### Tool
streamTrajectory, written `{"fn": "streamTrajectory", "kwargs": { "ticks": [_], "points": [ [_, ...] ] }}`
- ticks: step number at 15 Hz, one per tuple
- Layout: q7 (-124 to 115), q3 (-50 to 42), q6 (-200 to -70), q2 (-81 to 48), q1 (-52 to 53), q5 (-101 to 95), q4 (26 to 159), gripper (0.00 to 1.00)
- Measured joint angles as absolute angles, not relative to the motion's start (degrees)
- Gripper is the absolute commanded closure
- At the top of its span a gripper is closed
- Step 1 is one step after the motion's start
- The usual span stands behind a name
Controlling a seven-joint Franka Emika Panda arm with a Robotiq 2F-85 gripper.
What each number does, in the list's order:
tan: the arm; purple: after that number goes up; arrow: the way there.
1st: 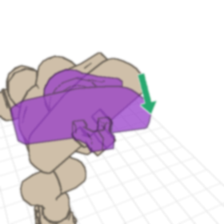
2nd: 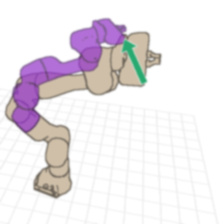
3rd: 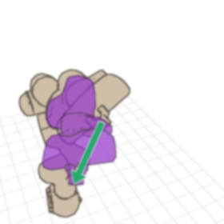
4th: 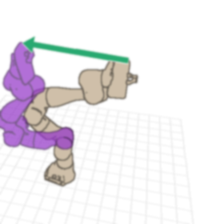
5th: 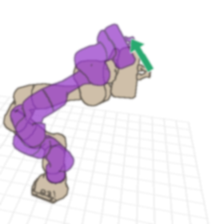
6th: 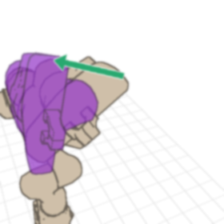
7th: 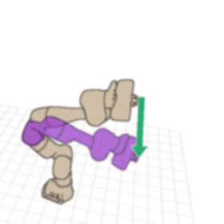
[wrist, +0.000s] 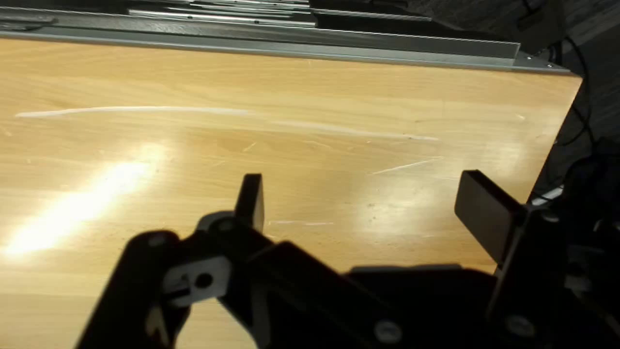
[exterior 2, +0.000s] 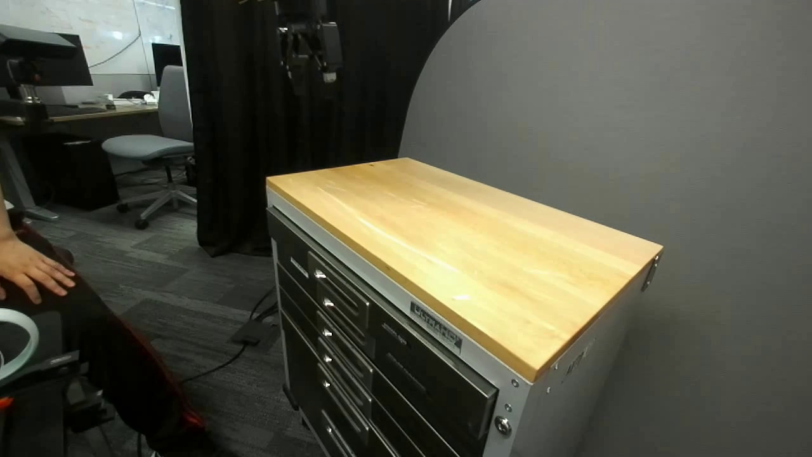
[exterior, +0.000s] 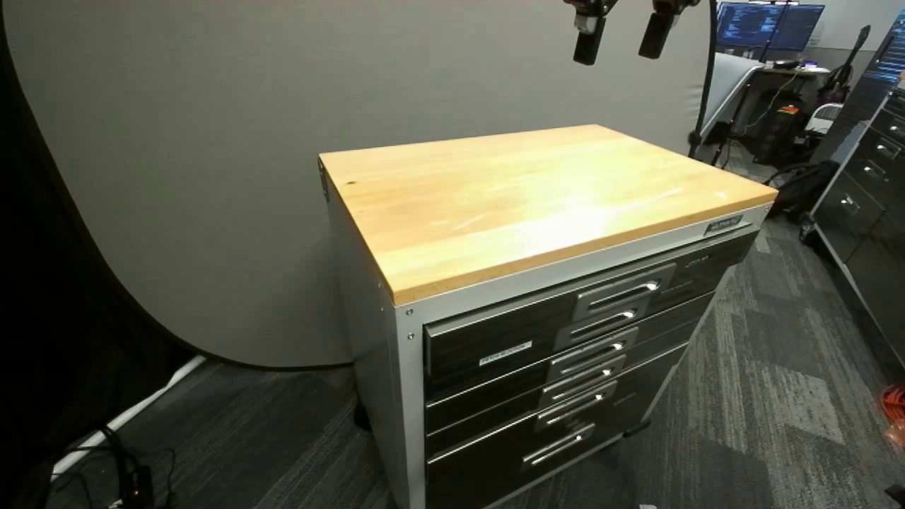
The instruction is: Put the screwdriver in the drawer and close it
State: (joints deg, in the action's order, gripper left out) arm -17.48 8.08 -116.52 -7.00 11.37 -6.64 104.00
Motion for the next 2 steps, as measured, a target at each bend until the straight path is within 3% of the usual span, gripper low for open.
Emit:
{"fn": "streamTrajectory", "kwargs": {
  "ticks": [2],
  "points": [
    [-17.4, 8.1, -116.5, -7.5, 11.4, -6.6, 103.6, 0.0]
  ]
}}
